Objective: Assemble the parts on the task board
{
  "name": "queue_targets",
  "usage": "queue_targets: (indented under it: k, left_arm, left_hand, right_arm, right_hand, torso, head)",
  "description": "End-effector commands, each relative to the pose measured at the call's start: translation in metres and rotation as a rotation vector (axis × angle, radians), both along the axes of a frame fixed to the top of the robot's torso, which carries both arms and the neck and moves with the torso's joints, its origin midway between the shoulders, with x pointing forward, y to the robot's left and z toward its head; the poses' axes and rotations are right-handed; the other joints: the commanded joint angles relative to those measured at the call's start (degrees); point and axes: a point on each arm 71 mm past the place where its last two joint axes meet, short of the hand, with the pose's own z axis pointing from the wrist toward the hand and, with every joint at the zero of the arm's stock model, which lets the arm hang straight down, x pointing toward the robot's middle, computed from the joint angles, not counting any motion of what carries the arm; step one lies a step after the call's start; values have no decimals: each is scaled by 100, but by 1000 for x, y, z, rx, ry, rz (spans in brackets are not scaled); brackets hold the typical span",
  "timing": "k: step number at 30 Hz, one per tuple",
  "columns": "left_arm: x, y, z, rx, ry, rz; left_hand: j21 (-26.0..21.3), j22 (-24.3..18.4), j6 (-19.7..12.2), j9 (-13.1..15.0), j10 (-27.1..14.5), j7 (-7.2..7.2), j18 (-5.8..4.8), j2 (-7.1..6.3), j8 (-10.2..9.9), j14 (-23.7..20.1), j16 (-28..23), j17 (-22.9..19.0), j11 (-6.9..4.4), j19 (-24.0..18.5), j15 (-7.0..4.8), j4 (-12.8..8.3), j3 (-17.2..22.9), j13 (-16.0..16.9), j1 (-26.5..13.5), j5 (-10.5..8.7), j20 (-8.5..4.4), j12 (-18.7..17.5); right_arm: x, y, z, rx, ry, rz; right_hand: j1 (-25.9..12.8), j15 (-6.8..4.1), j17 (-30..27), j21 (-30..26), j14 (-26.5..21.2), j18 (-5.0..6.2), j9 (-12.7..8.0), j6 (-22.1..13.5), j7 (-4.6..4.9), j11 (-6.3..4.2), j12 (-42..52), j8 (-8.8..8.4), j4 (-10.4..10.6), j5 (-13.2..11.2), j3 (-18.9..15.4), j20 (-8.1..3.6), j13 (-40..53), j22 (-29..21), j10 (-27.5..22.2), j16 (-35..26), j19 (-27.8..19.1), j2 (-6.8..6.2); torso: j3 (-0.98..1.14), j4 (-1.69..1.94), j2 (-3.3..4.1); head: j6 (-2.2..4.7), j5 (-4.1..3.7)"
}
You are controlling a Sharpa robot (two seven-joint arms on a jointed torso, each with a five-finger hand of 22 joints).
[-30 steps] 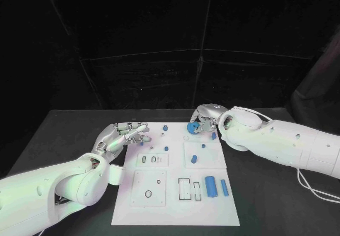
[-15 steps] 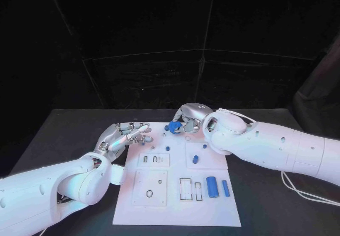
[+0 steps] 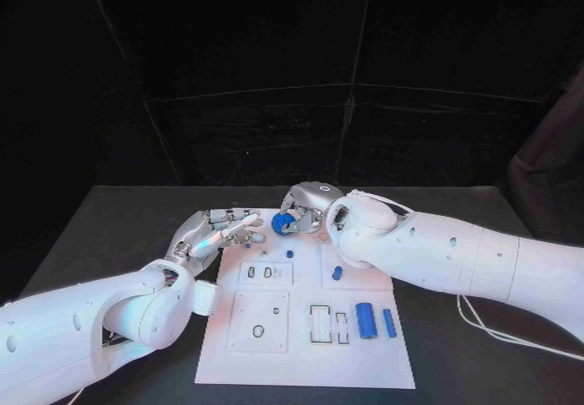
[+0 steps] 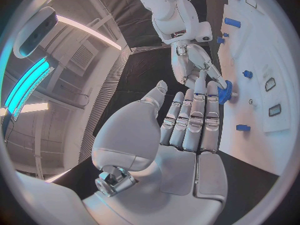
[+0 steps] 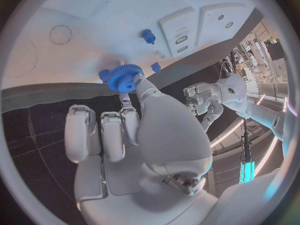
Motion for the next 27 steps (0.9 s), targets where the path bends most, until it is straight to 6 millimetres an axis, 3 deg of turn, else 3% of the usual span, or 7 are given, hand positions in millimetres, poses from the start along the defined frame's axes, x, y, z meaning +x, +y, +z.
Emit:
queue_targets:
  k: [1,7,11,19,22,27]
  left_arm:
    - [0,-1,2,-6,-7,-14]
    - [0,-2,2,-7,-6,-15]
    - [0,-2,2,-7,-6,-16]
    - [0,-2,1,-7,-5,-17]
    - [0,-2,1,-7,-4,-17]
    - [0,-1,1,-6,-3,-17]
  left_hand:
    - [-30,-9,-38,-3,-41,-4,78,43,-31,17,-16,7,-11,50,2,-28,2,-9,21,14,7,-15]
    - [-34,-12,-44,-4,-51,-2,78,46,-37,12,-28,10,-8,53,4,-37,8,-10,22,14,8,-24]
    - [-34,-12,-44,-4,-51,-2,78,46,-37,12,-28,10,-8,53,4,-37,8,-10,22,14,8,-24]
    - [-35,-14,-45,-4,-55,0,77,46,-39,11,-32,11,-7,53,5,-40,11,-10,21,14,9,-26]
    - [-35,-14,-45,-4,-55,0,77,46,-39,11,-33,11,-7,53,5,-40,11,-10,21,14,9,-27]
    - [-35,-14,-45,-4,-55,0,77,46,-39,11,-33,11,-7,53,5,-40,11,-10,21,14,9,-27]
  right_arm:
    - [1,2,-3,-43,16,-7]
    - [1,7,-7,-60,30,-7]
    - [1,10,-9,-63,25,-8]
    - [4,9,-10,-54,9,-30]
    - [5,9,-11,-61,14,-33]
    - [5,8,-16,-93,68,-16]
  right_hand:
    - [-63,32,696,22,436,-53,256,418,-121,34,-34,6,-5,34,27,12,222,341,-19,-14,35,-8]
    - [-122,42,679,21,432,-53,250,389,-104,47,-86,-32,1,48,27,20,176,342,-51,-24,32,-54]
    - [-180,59,657,16,426,-50,239,329,-76,69,-165,-87,9,44,24,33,103,332,-103,-36,23,-104]
    - [-490,208,623,-19,416,-36,210,-333,120,249,-741,-463,125,-73,-204,161,-449,258,-496,-61,-40,-377]
    - [-589,261,587,-41,406,-24,212,-577,181,305,-926,-465,223,-75,-328,217,-628,213,-626,-82,-77,-444]
    - [-677,275,562,-61,398,-12,239,-548,171,307,-957,-417,342,-55,-446,245,-661,171,-645,-99,-111,-462]
  torso:
    - [3,-5,0]
    - [6,-5,2]
    - [7,-7,1]
    - [4,-4,-3]
    - [4,-8,2]
    - [5,-5,-2]
  head:
    - [-1,7]
    - [44,3]
    - [35,16]
    - [12,17]
    - [11,20]
    - [9,24]
